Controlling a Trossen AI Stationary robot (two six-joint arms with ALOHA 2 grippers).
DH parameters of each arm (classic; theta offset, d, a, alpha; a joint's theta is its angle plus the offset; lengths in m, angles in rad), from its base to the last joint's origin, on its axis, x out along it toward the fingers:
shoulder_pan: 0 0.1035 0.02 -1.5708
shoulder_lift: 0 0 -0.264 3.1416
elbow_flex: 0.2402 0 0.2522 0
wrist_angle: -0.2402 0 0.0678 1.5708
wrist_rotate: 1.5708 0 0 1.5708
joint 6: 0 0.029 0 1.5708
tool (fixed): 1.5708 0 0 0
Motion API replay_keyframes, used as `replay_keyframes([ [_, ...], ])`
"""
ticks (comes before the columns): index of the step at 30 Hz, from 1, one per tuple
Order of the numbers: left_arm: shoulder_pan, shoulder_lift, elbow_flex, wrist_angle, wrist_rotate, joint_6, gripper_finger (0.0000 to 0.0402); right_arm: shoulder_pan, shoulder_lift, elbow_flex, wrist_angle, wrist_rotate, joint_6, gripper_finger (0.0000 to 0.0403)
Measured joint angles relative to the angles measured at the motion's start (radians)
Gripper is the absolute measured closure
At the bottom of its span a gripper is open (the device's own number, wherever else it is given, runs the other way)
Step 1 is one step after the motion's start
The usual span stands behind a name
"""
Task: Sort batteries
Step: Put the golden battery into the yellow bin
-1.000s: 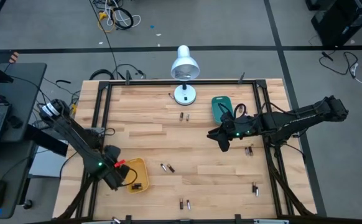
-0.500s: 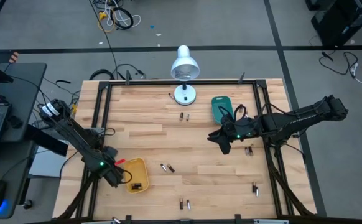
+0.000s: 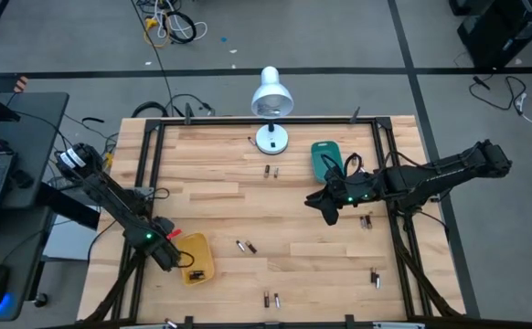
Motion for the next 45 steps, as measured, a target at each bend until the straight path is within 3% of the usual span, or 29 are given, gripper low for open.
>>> replay_keyframes([
  [6,0.0,0.003,0.029,-0.033,-0.016,0.024,0.0285,0.022,0.0,0.0,0.0,-0.001,0.019,0.0288],
  [13,0.0,0.005,0.093,-0.097,-0.038,0.01,0.0357,0.021,0.0,0.0,-0.001,-0.002,0.006,0.0288],
  [20,0.0,0.005,0.247,-0.28,-0.042,-0.029,0.0385,0.006,0.0,0.0,0.0,-0.002,-0.002,0.0288],
  [25,-0.002,0.003,0.383,-0.358,-0.114,-0.017,0.0387,0.002,0.0,0.0,0.0,-0.001,-0.003,0.0288],
  [30,-0.051,0.003,0.408,-0.237,-0.139,0.075,0.0366,0.002,0.0,0.0,0.0,-0.001,-0.004,0.0288],
  [37,-0.166,0.005,0.391,-0.072,-0.143,0.199,0.0289,0.014,0.0,0.0,0.0,-0.002,-0.009,0.0288],
  [41,-0.222,0.009,0.391,0.073,-0.142,0.207,0.0252,0.026,0.0,0.0,-0.003,-0.001,-0.017,0.0288],
  [45,-0.279,0.05,0.391,0.143,-0.138,0.206,0.024,0.042,0.0,0.0,-0.005,0.005,-0.013,0.0288],
])
